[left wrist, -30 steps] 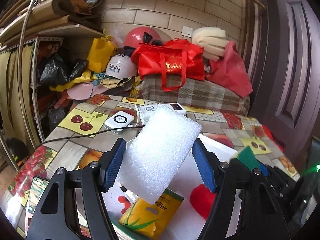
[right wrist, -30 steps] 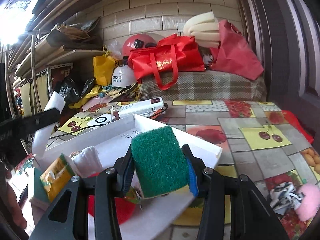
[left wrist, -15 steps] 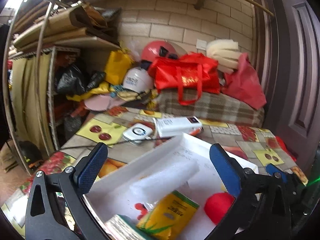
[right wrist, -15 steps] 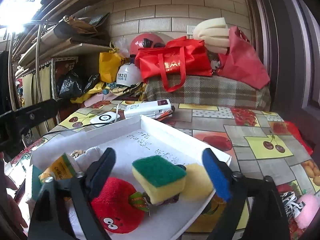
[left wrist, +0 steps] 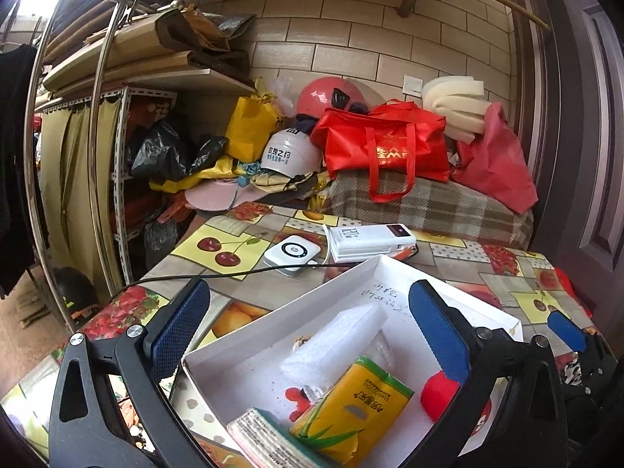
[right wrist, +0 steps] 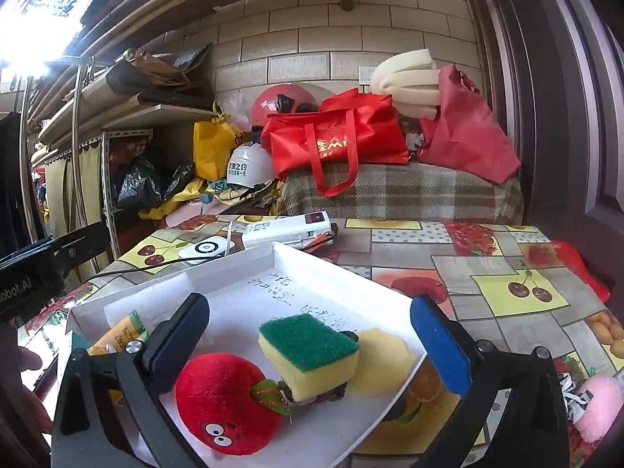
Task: Organize soft objects
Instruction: 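Release the foam block into the box with the left gripper while the right releases the sponge, then withdraw both open grippers from the box toward the patterned cloth and pink plush ball, then grasp the black-and-white patterned cloth with the left gripper while the right grasps the pink plush ball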
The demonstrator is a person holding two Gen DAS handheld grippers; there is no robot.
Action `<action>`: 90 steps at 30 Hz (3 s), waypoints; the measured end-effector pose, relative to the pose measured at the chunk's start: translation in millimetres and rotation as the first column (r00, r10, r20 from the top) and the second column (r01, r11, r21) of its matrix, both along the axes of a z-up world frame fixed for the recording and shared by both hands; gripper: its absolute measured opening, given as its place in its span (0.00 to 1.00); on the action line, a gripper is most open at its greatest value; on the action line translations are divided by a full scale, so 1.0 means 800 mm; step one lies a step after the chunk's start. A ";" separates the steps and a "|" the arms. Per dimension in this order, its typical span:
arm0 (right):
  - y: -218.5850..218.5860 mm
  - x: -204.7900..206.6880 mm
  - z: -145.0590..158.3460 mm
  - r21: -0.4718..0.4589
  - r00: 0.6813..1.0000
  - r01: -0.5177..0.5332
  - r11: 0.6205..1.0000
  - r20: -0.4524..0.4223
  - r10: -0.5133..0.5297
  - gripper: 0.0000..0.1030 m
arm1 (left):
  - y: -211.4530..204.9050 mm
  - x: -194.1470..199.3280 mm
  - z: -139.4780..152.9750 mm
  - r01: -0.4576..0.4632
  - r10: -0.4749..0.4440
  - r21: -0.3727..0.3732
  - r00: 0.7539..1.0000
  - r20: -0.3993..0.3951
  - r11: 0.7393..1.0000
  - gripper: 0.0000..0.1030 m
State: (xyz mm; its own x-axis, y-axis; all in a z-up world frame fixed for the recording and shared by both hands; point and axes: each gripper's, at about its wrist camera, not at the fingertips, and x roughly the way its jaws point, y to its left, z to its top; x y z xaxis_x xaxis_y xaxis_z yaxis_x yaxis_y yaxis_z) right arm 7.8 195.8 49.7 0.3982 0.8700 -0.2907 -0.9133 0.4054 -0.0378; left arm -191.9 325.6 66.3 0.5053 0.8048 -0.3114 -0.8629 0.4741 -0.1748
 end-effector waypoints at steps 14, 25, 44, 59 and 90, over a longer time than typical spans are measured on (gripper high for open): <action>-0.012 0.003 0.003 0.047 1.000 0.023 0.999 -0.002 -0.023 1.00 | -0.025 0.013 0.003 0.076 -0.076 0.013 0.997 -0.007 0.997 1.00; -0.055 0.003 0.002 0.069 0.999 0.047 0.997 -0.024 -0.046 1.00 | -0.098 0.041 0.002 0.297 -0.298 0.017 0.952 0.066 0.955 1.00; -0.210 0.088 0.000 0.109 0.941 0.297 0.949 -0.205 -0.271 1.00 | -0.176 0.110 -0.025 0.631 -0.634 -0.083 0.773 -0.026 0.771 1.00; -0.335 0.155 -0.011 0.040 0.796 0.549 0.835 -0.331 -0.507 1.00 | -0.184 0.132 -0.037 0.574 -0.589 -0.140 0.800 -0.114 0.807 1.00; -0.225 0.222 -0.037 -0.335 0.911 0.229 0.914 -0.257 -0.322 0.95 | -0.218 0.272 -0.079 0.610 -0.716 -0.380 0.637 -0.287 0.695 1.00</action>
